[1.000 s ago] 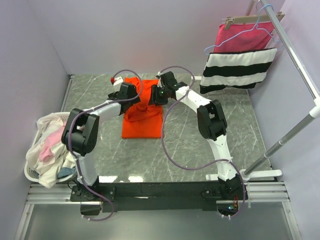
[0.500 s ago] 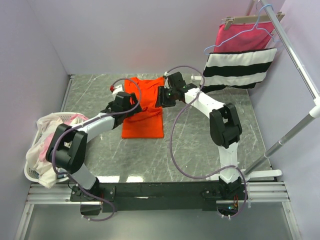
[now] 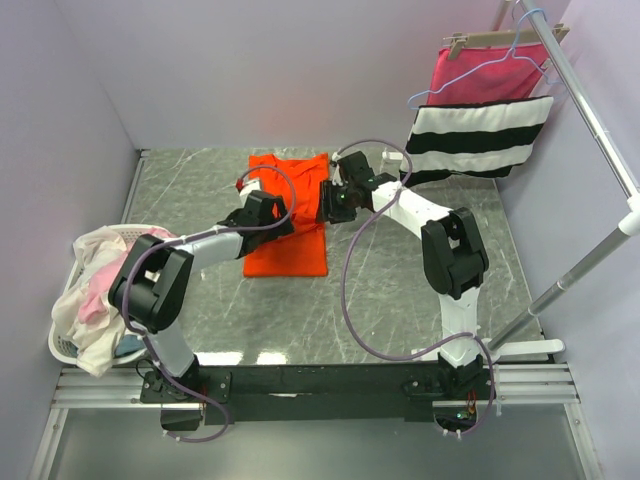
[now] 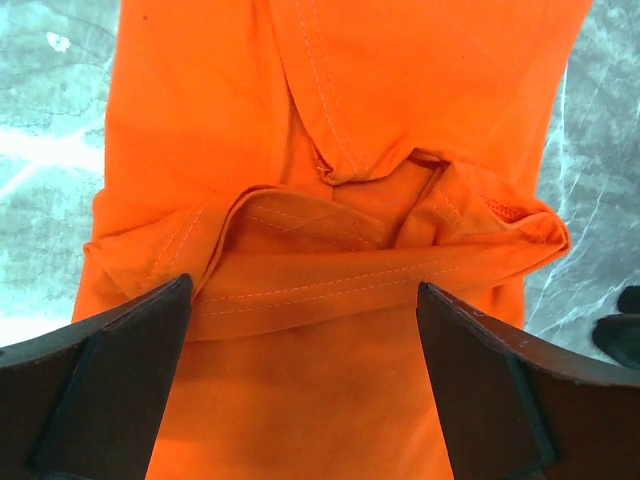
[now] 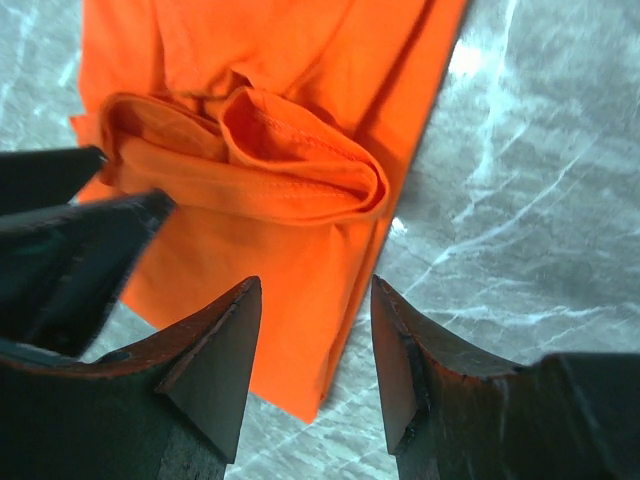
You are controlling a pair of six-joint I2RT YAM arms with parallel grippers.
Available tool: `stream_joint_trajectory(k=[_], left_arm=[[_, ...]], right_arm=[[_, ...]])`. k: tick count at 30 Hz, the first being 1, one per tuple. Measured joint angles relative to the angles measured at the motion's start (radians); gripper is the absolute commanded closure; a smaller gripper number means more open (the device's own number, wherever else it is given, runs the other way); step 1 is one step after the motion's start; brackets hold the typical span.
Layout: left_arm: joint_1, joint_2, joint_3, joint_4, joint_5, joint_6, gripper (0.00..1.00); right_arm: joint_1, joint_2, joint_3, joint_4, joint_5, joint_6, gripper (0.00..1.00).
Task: Fold and stack the t-shirts
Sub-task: Fold the folded rectangular tshirt in 1/3 of the way
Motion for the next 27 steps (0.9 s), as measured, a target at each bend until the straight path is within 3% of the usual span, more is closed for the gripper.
stream_joint_trajectory(k=[13, 27], left_arm=[[-0.054, -0.15, -0.007, -0.077, -0.095, -0.04, 0.01], [-0.085, -0.097, -0.085, -0.11, -0.145, -0.098, 0.01]], right_arm=[[-0.002, -0.005, -0.031, 0.011, -0.01, 0.001, 0.45], [-0.002, -0.011, -0.05, 0.018, -0.018, 0.001, 0.45]])
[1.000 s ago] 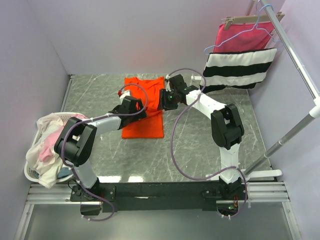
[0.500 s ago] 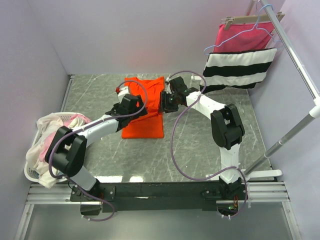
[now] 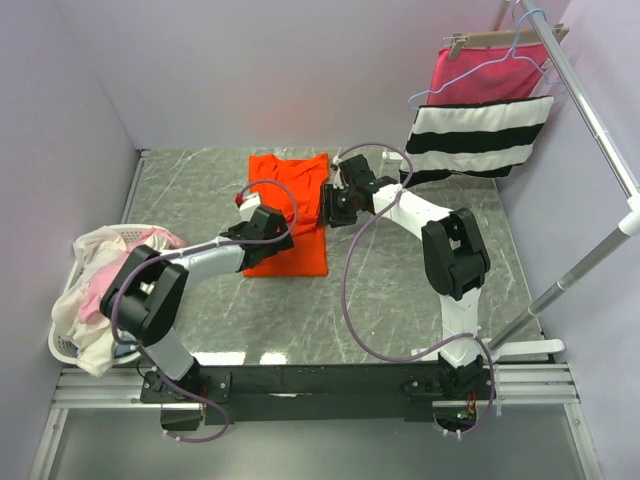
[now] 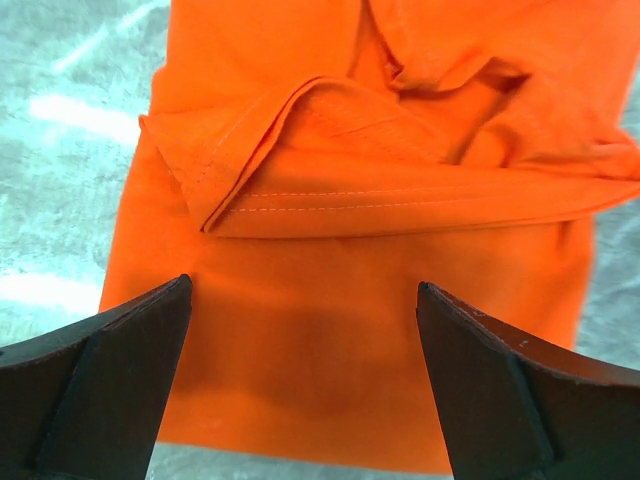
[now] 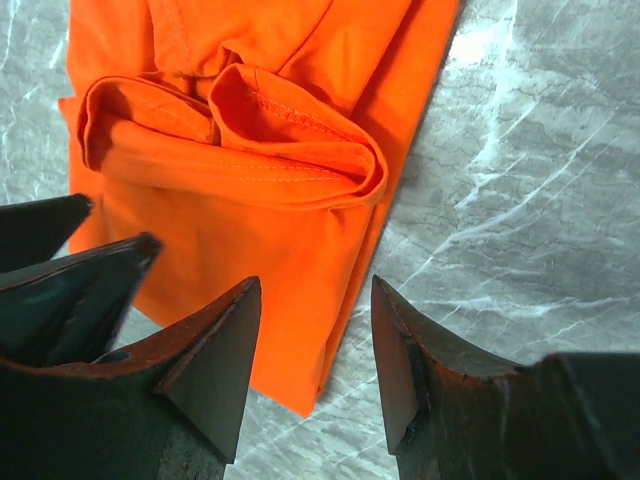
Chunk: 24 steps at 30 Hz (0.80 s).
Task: Fold and stack the t-shirts
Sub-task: Fold the folded rectangular tshirt in 1/3 of the way
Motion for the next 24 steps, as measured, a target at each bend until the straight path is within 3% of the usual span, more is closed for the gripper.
stream_joint_trajectory(k=[24], left_arm=[[0.0, 0.152, 0.113, 0.022, -0.066, 0.002, 0.0]], right_arm=[[0.0, 0.0, 0.0, -0.001, -0.019, -0.005, 0.44]])
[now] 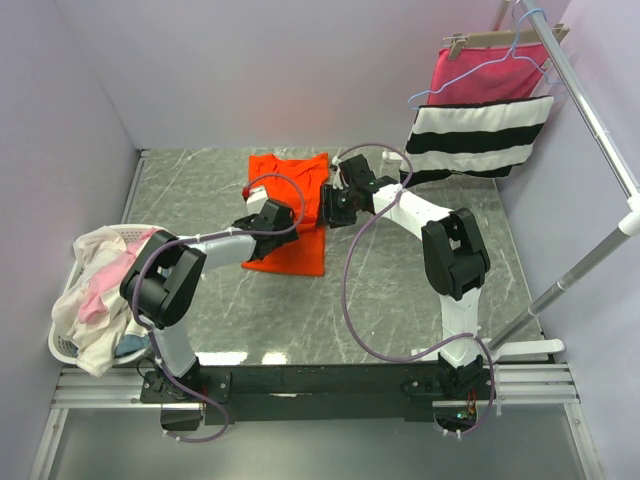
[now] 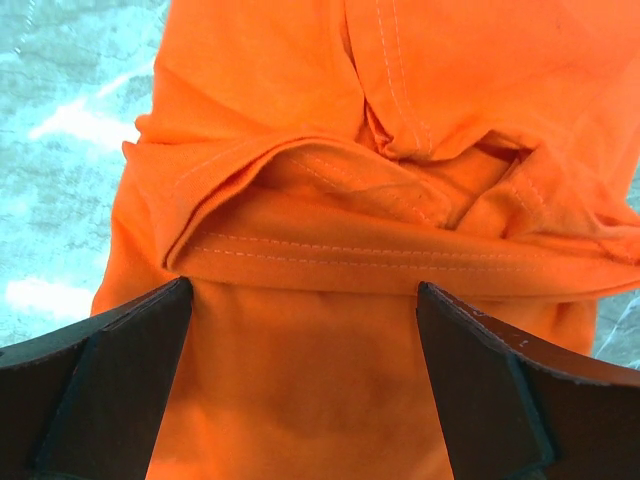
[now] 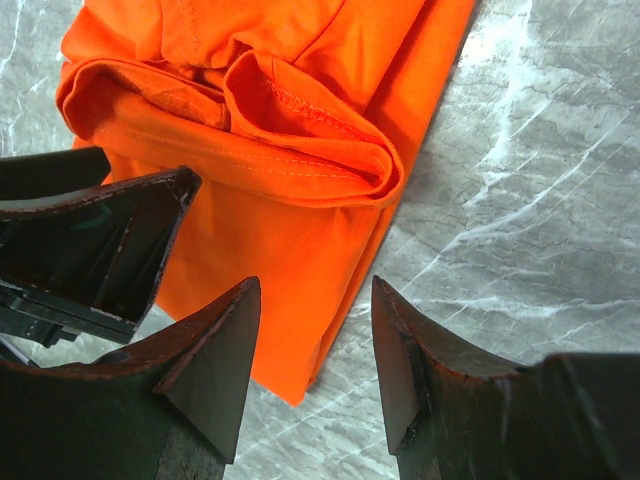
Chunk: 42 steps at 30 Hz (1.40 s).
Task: Fold and stack the t-shirts
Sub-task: Fold the folded rectangular tshirt in 1/3 of the way
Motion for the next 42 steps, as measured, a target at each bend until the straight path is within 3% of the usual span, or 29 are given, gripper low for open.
stream_joint_trajectory(k=[17, 28, 36, 42], left_arm=[[0.014, 0.066, 0.07, -0.015, -0.032, 0.018, 0.01], [0.117, 0.079, 0.148, -0.012, -0.039, 0.057, 0.0], [0.163, 0.172, 0.267, -0.008, -0.03, 0.066, 0.01], [0.171, 0.15, 0.257, -0.013, -0.017, 0.079, 0.0]], right_arm=[[0.0, 0.0, 0.0, -0.002, 0.0, -0.001, 0.44], [0.0, 0.0, -0.004, -0.002, 0.0, -0.002, 0.44], [0.0, 0.0, -0.017, -0.004, -0.007, -0.002, 0.44], [0.0, 0.0, -0.02, -0.005, -0.018, -0.004, 0.44]])
